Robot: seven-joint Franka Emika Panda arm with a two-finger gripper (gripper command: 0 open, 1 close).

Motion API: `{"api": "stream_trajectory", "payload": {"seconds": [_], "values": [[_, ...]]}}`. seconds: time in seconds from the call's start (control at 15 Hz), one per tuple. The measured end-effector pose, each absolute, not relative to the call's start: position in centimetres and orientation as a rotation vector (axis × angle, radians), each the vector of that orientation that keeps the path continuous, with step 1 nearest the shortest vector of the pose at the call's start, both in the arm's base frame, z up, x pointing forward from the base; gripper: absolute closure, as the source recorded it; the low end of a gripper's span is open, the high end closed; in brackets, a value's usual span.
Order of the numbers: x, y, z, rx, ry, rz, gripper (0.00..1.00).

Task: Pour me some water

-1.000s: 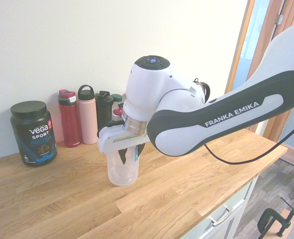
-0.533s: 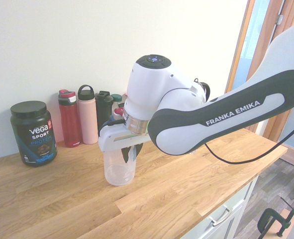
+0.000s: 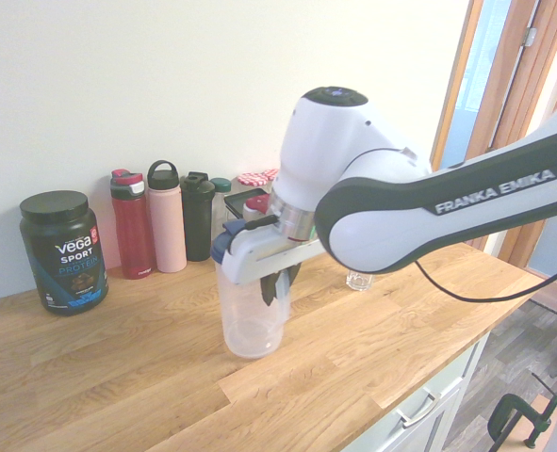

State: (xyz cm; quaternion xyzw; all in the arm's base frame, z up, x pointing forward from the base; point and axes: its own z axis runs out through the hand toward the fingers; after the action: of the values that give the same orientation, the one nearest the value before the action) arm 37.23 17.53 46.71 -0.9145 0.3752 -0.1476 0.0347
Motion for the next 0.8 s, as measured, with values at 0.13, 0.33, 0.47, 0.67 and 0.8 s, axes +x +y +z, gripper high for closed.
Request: {"api": "stream_trajectory", "payload": {"seconds": [0.13, 0.33, 0.47, 0.67, 0.8], "values": [[34.4, 15.6, 48.3, -2.865, 1.071, -0.438, 1.0], [30.3, 11.8, 51.4, -2.907, 0.936, -0.38, 1.0], [27.9, 8.2, 53.7, -2.916, 0.833, -0.343, 1.0], [23.8, 1.9, 55.2, -2.969, 0.744, -0.324, 1.0], [21.3, -1.7, 56.0, -2.996, 0.681, -0.333, 1.0]]}}
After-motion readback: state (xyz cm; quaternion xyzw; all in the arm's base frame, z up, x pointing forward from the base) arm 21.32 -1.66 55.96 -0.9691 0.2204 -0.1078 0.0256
